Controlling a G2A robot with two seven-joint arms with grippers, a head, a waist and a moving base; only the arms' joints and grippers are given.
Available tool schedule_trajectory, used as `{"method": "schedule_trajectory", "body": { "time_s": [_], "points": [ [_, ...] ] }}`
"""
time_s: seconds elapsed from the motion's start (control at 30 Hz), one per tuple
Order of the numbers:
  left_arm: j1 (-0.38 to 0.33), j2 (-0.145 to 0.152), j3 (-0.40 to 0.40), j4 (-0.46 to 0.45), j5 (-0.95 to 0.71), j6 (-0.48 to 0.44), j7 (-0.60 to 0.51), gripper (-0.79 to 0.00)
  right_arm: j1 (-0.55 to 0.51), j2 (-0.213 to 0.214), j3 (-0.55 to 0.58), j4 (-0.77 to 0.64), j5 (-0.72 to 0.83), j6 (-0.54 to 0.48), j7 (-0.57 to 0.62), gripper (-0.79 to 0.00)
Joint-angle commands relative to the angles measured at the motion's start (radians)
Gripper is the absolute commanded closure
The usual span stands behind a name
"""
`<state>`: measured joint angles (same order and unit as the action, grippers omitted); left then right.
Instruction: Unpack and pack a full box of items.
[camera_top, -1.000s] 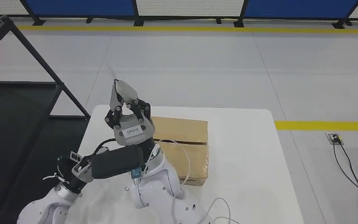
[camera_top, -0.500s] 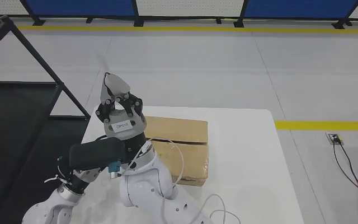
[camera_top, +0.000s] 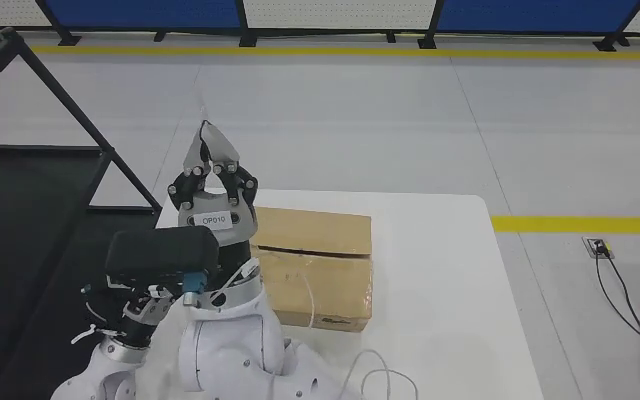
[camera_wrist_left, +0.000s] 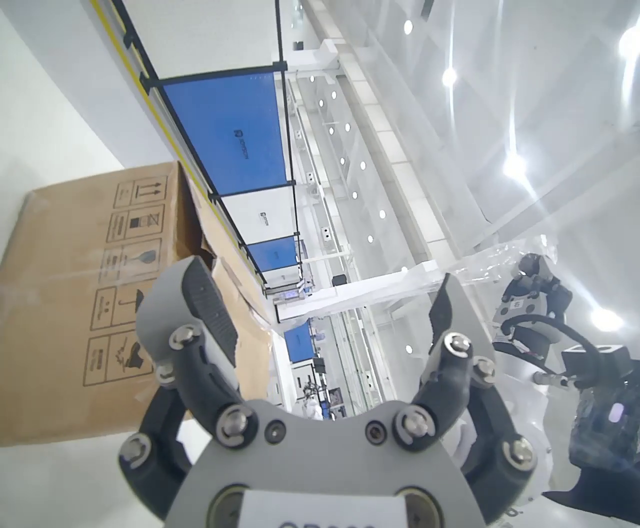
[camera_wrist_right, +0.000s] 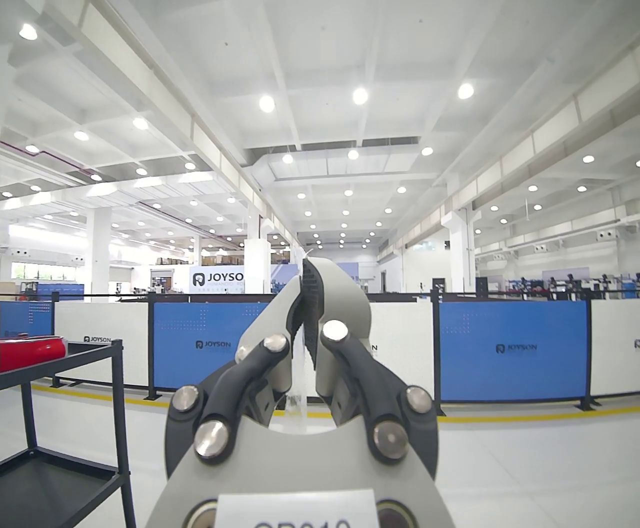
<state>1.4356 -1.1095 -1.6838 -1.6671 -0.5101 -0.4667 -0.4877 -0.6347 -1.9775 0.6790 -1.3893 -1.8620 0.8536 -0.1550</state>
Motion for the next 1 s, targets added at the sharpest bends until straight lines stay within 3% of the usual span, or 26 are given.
{"method": "schedule_trajectory", "body": {
  "time_s": [0.0,0.47,0.73,0.97],
  "points": [
    [0.002,-0.004,0.016,0.002,0.044,-0.026,0.038,-0.785,0.022,-0.005,-0.015,0.027,0.000,0.044,0.042,0.000],
    [0.007,-0.007,0.032,0.005,0.017,0.001,0.025,-0.785,0.028,-0.003,-0.004,0.020,-0.011,0.027,0.076,0.000],
    [0.007,-0.007,0.032,0.005,0.017,0.001,0.025,-0.785,0.076,-0.021,-0.018,0.032,0.009,0.159,0.172,0.000],
    [0.007,-0.007,0.032,0.005,0.017,0.001,0.025,-0.785,0.056,-0.038,0.049,-0.006,0.051,0.159,0.212,0.000]
  ]
}}
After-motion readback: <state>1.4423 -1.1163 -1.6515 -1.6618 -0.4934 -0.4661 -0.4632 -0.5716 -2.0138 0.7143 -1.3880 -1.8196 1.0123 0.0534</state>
